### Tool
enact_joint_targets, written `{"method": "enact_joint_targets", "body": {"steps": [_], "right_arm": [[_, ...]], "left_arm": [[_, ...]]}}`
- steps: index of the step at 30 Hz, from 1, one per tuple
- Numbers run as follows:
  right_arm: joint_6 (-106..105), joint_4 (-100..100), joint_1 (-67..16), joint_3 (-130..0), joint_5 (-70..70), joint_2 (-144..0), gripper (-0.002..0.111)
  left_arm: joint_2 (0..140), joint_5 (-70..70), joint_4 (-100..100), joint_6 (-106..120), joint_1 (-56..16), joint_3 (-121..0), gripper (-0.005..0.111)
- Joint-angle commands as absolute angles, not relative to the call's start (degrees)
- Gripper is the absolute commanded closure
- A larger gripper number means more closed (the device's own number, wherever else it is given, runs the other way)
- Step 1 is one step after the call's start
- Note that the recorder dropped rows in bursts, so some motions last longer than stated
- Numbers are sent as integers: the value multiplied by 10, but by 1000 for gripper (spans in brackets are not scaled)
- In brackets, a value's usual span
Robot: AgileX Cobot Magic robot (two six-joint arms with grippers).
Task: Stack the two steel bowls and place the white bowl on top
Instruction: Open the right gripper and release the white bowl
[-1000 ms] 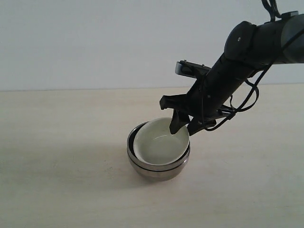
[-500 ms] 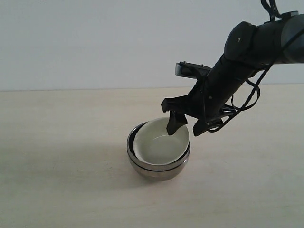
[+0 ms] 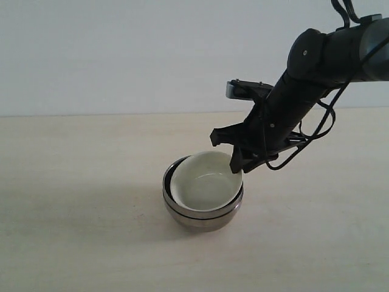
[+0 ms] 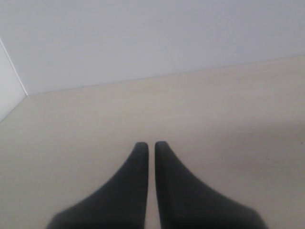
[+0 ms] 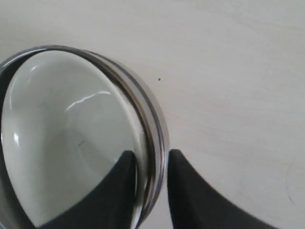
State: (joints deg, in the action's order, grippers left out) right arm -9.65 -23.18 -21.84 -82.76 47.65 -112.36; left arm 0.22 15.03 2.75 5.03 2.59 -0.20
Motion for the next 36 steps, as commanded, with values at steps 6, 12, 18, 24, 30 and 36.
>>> {"method": "enact_joint_targets", "body": {"steps": [6, 12, 18, 24, 30, 36], "right_arm": [[-95, -217, -216, -827, 475, -1119, 61], [-89, -202, -216, -827, 472, -1118, 108], [-89, -191, -216, -827, 473, -1118, 108], [-91, -183, -216, -827, 485, -1118, 90], [-94, -184, -217, -827, 496, -1118, 51], [-92, -184, -217, -827, 492, -1110, 57]], "left_arm": [[0, 146, 24, 45, 27, 0, 103], [0, 146, 24, 45, 27, 0, 103], [0, 146, 24, 45, 27, 0, 103], [0, 146, 24, 45, 27, 0, 103], [0, 146, 24, 45, 27, 0, 103], [0, 146, 24, 45, 27, 0, 103]]}}
